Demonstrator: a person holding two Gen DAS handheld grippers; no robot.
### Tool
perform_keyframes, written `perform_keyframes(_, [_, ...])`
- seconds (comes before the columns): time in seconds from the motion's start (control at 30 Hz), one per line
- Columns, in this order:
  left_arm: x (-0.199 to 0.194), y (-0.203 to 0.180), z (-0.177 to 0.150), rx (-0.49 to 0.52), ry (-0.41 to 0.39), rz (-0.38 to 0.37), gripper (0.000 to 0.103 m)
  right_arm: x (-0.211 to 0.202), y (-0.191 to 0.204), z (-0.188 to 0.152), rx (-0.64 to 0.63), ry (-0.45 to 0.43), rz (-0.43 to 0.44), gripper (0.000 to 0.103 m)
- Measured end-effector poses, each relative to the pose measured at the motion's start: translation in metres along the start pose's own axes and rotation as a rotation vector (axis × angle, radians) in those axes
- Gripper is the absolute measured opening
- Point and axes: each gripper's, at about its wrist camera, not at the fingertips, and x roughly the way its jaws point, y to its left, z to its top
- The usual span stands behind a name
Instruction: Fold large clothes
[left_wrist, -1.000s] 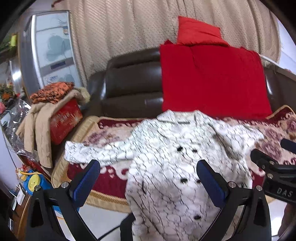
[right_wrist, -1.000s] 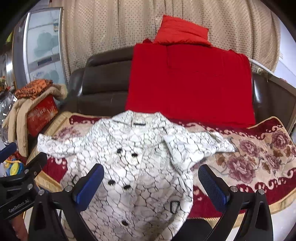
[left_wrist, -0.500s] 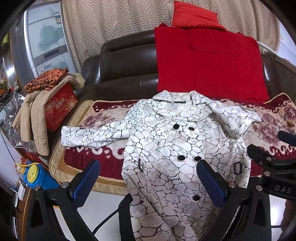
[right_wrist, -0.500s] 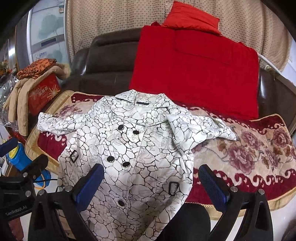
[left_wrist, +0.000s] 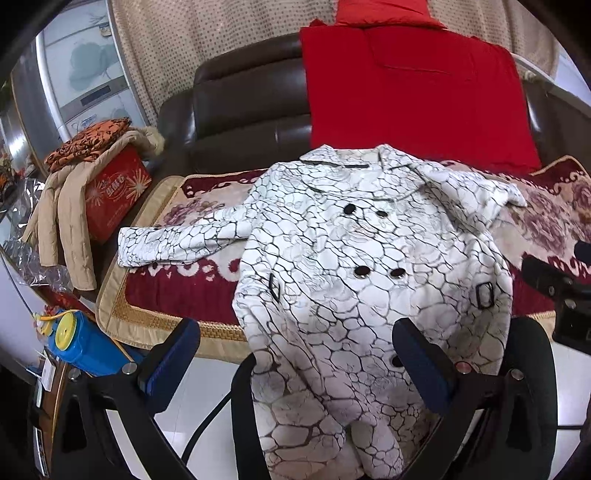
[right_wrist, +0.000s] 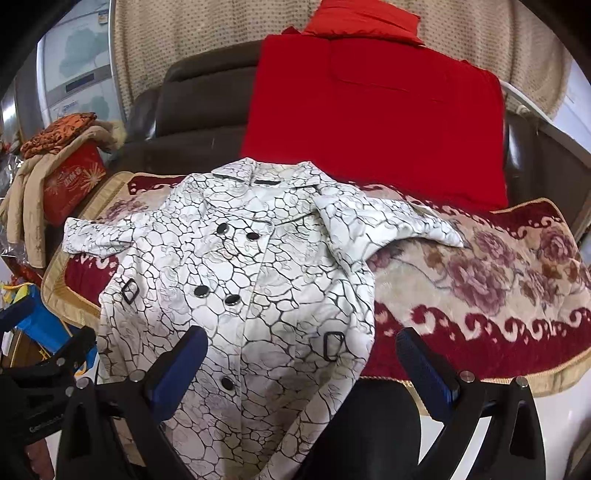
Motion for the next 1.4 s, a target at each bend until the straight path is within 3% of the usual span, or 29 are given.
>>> perform_keyframes(0.73, [-0.026,-0.005,-0.014,0.007,-0.018,-0.001,0.103,-0.039,-0.009,-0.025,0.008,-0.045,-0.007,0.103])
perform_keyframes(1.4, [-0.016,-0.005,-0.01,0.005,-0.008,0.007,0.103,-0.027,-0.008,-0.02,0.01,-0.024,0.003,0.103])
